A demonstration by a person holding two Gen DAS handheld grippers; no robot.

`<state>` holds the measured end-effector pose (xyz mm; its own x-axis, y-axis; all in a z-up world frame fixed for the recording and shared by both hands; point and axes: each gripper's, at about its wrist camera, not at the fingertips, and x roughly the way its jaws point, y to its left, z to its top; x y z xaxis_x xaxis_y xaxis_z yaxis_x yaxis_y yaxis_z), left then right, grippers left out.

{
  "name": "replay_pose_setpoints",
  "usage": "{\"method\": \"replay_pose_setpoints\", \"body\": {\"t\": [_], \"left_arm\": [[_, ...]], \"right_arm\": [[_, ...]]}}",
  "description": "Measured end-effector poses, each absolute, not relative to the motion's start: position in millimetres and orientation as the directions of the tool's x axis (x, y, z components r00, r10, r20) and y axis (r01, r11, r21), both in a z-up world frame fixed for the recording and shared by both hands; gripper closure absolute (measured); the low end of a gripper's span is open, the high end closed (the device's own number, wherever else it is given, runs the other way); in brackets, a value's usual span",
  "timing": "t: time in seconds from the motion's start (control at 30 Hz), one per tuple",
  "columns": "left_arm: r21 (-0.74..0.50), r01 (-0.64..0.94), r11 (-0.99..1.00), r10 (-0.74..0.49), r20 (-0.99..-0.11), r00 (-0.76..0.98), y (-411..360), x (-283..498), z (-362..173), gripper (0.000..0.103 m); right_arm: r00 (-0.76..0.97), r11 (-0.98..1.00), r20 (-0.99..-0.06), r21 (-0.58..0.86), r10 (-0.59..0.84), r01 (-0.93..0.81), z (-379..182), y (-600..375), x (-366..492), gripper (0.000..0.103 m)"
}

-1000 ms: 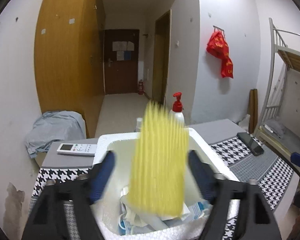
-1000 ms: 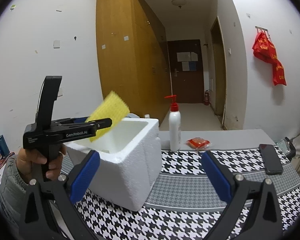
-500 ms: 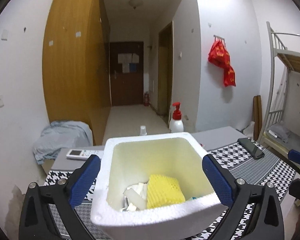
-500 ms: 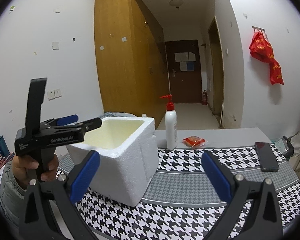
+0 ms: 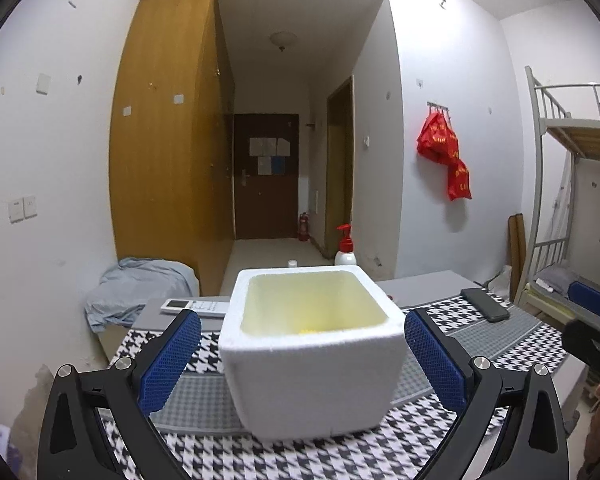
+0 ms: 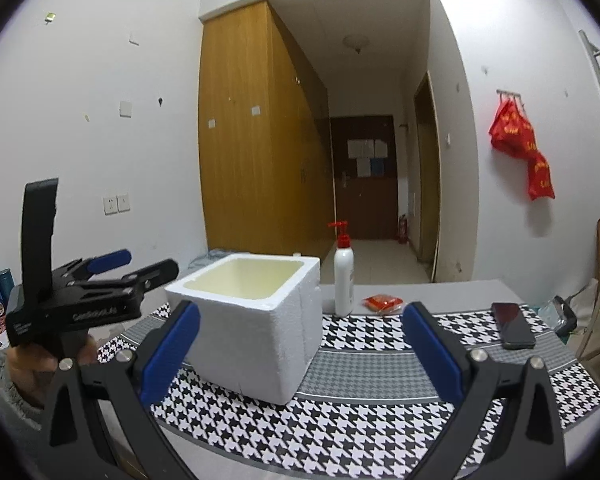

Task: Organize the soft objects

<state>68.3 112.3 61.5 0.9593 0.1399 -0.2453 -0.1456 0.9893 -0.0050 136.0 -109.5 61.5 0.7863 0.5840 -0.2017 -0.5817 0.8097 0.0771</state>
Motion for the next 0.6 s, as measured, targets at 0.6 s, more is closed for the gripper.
{"method": "replay_pose_setpoints", "body": {"t": [0.6], "left_arm": [[-0.016, -0.188, 0.982, 0.181, -0.199, 0.963, 87, -16, 47, 0.001]], "right_arm": [[0.797, 0.809, -0.152, 0.04, 0.585, -0.586, 56, -122, 62, 0.001]]}}
